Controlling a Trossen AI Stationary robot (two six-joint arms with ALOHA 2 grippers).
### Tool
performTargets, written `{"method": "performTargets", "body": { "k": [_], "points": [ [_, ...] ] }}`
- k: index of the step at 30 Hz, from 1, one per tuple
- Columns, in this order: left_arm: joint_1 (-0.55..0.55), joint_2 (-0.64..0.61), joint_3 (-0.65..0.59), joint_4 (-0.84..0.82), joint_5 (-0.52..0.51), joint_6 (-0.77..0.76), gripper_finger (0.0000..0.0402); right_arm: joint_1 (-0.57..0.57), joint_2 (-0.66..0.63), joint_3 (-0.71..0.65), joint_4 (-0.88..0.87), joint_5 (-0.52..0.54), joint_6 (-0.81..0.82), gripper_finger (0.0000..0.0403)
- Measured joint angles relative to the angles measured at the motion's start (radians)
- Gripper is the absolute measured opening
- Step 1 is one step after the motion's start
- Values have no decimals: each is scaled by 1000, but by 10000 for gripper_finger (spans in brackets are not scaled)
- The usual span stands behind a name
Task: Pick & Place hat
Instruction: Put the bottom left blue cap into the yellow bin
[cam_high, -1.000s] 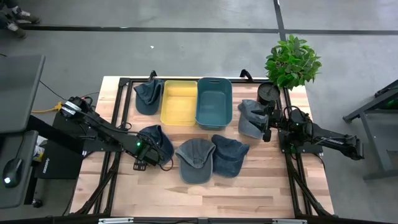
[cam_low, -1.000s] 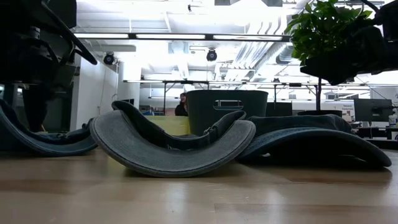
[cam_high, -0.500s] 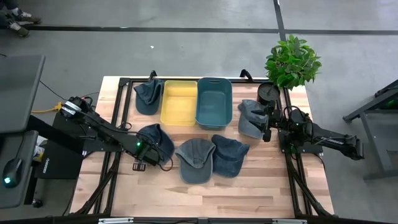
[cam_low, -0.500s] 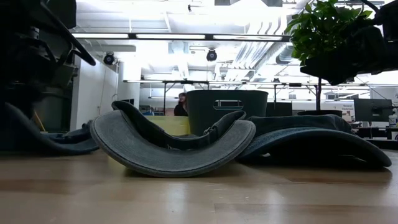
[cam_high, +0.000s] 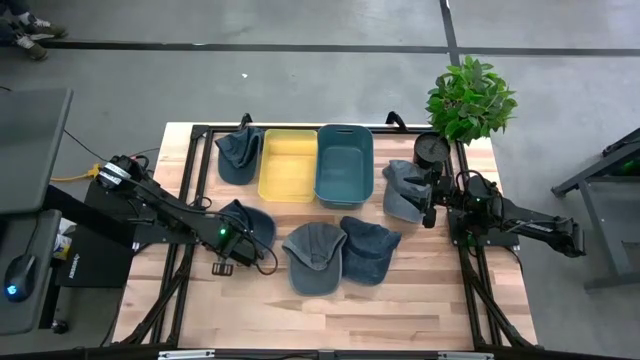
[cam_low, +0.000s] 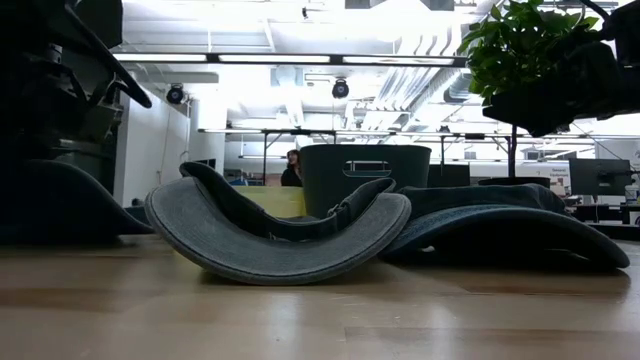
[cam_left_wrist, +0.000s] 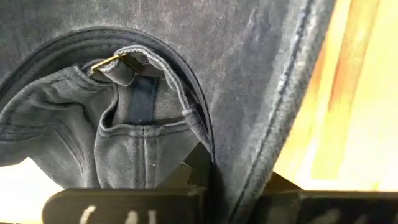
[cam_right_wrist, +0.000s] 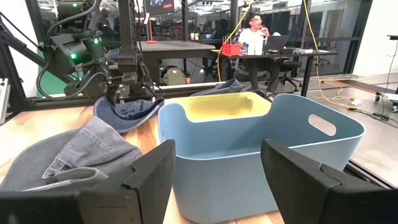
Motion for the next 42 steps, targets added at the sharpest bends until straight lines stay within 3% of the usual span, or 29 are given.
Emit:
{"method": "performTargets", "body": {
  "k": [9, 24, 29, 42],
  "points": [
    [0, 0, 57, -46, 2, -19, 9, 0, 0, 0, 0, 0, 0, 232],
    [0, 0, 340, -263, -80, 47, 9, 0, 0, 0, 0, 0, 0, 232],
    [0, 0, 428, -307, -81, -88, 9, 0, 0, 0, 0, 0, 0, 232],
    [0, 0, 547, -312, -122, -618, 9, 0, 0, 0, 0, 0, 0, 232]
  ]
}}
